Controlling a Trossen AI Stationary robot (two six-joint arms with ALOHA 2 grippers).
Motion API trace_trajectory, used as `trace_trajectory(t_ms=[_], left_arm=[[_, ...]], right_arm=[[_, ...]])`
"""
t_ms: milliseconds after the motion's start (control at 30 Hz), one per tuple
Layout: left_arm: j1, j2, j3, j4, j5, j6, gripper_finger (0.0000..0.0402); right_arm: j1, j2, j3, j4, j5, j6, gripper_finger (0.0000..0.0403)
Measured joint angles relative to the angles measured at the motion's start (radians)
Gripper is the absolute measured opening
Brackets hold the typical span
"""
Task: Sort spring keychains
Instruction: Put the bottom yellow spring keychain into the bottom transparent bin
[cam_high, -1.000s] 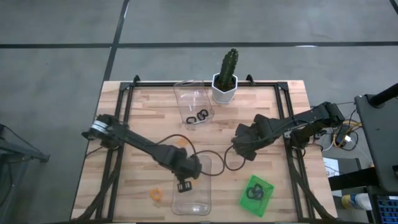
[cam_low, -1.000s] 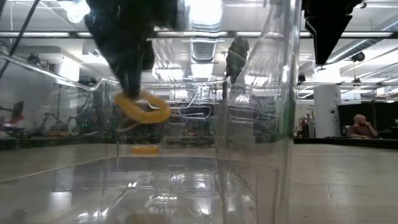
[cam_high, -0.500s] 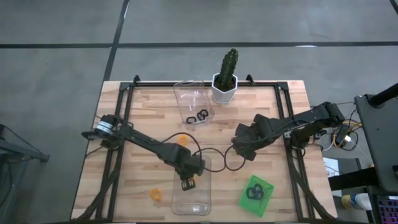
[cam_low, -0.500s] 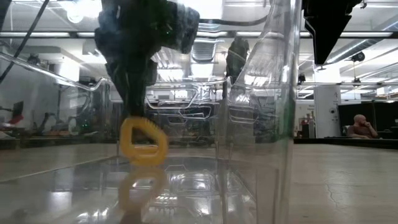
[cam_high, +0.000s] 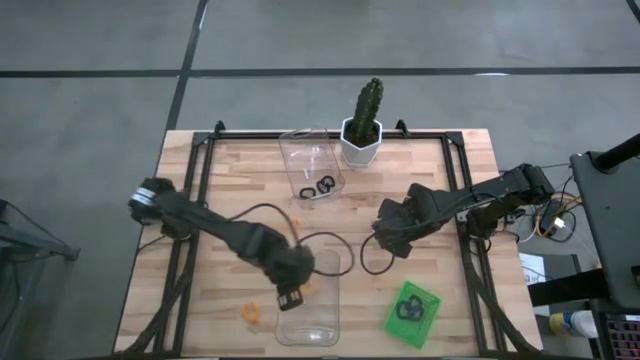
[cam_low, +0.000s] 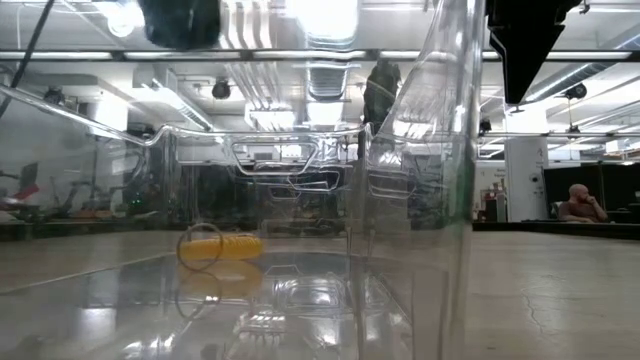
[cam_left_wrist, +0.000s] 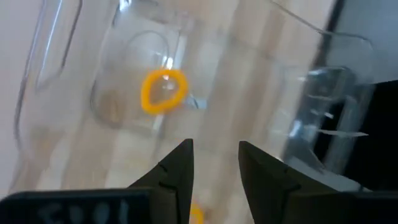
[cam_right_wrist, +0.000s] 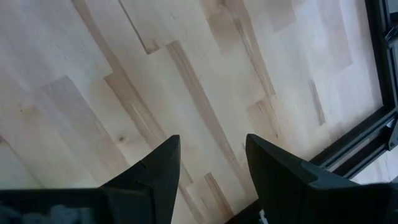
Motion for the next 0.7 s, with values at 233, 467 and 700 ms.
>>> trace_trajectory(t_ms=[233,467,700], left_arm=[[-0.120,-0.177,-0.115,-0.036,-0.058,-0.307,0.0119],[-0.268,-0.284,-0.329,-0.032,-0.082,-0.619,0.0119],[-0.338,-0.306,-0.564,0.138,-0.053,-0.823,0.0119]], right_arm=[[0.000,0.000,-0.002,0.006,0.017,0.000,0.0178],[0.000,0.000,-0.003,0.020,0.019,-0.025,0.0178],[0.000,0.000,-0.005,0.024,0.019,-0.053,0.0178]])
